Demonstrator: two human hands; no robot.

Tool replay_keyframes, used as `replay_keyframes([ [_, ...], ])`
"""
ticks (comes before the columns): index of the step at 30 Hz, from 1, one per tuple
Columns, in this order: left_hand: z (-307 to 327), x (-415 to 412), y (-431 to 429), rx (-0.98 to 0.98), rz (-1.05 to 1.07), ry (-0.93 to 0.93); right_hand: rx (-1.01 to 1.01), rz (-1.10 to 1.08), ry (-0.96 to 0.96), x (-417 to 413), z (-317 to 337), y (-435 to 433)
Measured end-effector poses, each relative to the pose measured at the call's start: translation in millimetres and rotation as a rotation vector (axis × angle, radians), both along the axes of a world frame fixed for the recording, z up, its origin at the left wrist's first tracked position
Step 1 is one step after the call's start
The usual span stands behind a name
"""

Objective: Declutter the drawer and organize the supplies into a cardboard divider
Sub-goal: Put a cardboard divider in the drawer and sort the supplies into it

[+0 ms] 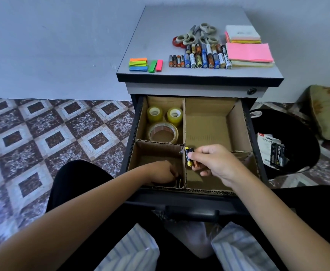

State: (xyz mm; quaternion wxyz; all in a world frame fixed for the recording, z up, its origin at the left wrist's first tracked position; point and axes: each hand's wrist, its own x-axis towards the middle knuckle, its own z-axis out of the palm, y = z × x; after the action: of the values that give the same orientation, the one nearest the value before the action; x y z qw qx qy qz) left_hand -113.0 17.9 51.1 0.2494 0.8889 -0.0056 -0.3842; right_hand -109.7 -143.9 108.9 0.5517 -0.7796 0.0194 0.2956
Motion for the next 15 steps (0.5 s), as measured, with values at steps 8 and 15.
replay_keyframes([
  [8,33.7,3.3,18.7,-0.489,0.46,-0.008,0.06,0.042,0.018,-4.3,-2.5,4.1],
  [15,62.2,3.2,19.6,-0.674,0.465,-0.018,0.071,0.07,0.041,-4.3,-5.1,10.1],
])
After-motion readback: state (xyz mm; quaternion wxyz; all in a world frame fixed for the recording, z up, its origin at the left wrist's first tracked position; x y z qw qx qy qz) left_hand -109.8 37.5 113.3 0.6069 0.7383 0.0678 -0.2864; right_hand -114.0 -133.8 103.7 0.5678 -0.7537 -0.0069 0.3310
